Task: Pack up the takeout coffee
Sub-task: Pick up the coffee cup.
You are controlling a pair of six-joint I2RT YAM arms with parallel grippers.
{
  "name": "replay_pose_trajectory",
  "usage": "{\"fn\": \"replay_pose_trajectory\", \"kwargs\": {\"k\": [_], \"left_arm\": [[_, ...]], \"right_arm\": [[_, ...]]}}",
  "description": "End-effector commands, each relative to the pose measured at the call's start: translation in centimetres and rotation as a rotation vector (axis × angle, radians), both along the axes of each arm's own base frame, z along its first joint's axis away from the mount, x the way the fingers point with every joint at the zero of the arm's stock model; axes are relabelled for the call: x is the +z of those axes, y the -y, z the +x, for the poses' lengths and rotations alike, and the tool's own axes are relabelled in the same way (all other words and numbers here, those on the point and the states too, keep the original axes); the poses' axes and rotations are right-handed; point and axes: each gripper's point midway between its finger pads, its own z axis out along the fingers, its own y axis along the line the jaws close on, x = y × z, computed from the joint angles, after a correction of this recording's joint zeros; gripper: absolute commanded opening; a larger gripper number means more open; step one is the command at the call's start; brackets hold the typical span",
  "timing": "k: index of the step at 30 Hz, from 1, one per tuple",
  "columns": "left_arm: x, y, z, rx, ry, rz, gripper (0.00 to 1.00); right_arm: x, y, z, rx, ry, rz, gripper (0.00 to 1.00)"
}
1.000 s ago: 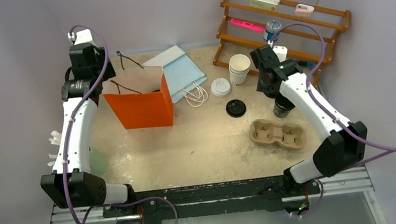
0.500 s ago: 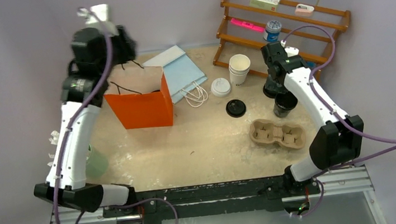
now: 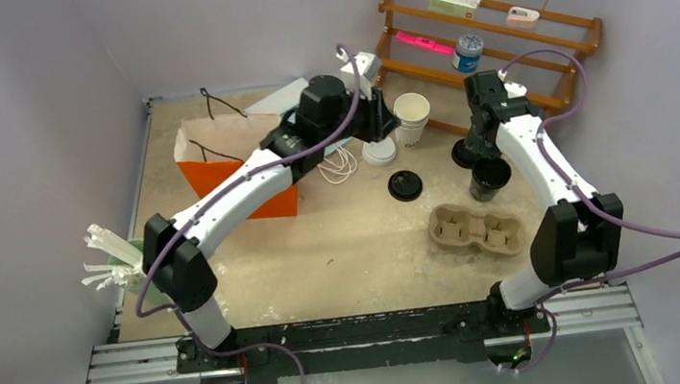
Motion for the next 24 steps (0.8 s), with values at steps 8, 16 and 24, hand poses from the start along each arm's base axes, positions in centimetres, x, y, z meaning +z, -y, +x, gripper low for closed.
{"fn": "replay_pose_trajectory", "kwargs": {"k": [8, 16, 24], "left_arm": [[-2.0, 5.8, -0.2, -0.141, -0.045, -0.170, 0.34], [-4.6, 6.6, 0.4, -0.145, -0.068, -0.150, 0.52], [-6.7, 7.6, 0.7, -0.165, -0.112, -0.157, 0.53]], "right_arm": [[-3.3, -1.0, 1.2, 0.050, -0.030, 0.084, 0.23], [-3.5, 0.3, 1.2, 0.032, -0.047, 0.022, 0.23], [-4.4, 0.4, 0.5, 0.035, -0.075, 0.020, 0.23]]}}
